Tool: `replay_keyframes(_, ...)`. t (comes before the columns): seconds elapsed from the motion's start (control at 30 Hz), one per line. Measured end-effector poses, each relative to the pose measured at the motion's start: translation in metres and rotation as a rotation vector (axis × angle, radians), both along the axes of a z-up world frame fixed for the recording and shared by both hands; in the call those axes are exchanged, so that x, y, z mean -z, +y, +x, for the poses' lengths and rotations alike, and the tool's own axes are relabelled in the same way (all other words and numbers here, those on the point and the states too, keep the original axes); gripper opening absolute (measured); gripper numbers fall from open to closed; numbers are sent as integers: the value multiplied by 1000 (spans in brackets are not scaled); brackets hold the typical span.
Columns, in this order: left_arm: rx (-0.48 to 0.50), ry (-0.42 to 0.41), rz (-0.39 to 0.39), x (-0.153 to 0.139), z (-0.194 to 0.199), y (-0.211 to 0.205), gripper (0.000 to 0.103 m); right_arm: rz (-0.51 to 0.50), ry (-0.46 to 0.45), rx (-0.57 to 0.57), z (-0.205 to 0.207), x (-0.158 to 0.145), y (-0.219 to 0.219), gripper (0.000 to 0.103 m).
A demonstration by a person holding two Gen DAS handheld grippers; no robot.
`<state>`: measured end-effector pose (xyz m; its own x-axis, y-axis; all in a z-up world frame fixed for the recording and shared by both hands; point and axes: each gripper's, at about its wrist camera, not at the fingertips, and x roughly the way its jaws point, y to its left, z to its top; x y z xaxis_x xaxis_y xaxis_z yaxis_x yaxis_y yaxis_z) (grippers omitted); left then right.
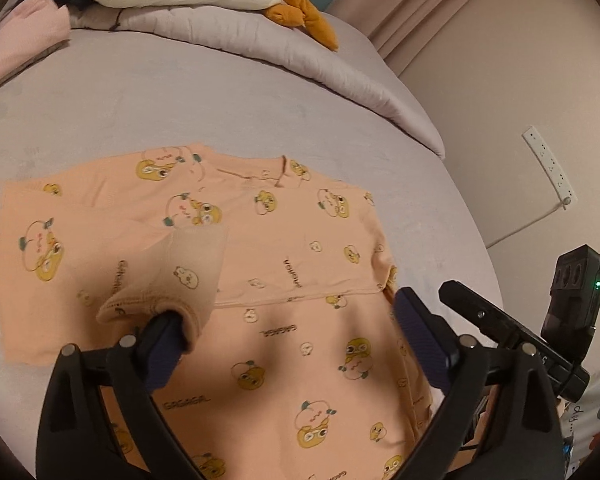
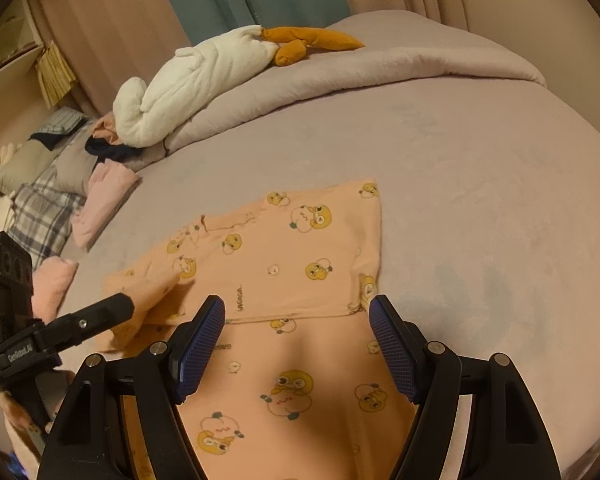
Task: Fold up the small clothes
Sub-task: 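Grasp the leg end of the romper with the right tool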
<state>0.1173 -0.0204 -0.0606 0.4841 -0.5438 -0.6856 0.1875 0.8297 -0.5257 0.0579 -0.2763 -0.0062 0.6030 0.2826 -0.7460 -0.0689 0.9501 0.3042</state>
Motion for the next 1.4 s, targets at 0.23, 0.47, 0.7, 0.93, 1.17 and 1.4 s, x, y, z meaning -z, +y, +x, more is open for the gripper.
replay_keyframes(0.23,-42,51,18,3,-18,32,102,-18,2,-48,4,0,19,75)
replay_keyframes(0.47,-165,92,47,12,-40,72,102,-39,-1,-122,11,-3,51,75)
replay_keyframes(0.7,-367,69,152,6,-59,120,101,-93,12,-259,16,-1,106,75)
replay_keyframes(0.93,-491,87,173,10,-71,156,100,-126,90,-412,16,30,171,74)
replay_keyframes(1.17,-533,80,253,10,-77,165,99,-237,172,-415,25,70,205,74)
replay_keyframes(1.4,-536,69,251,11,-77,172,99,-234,157,-383,31,74,193,32)
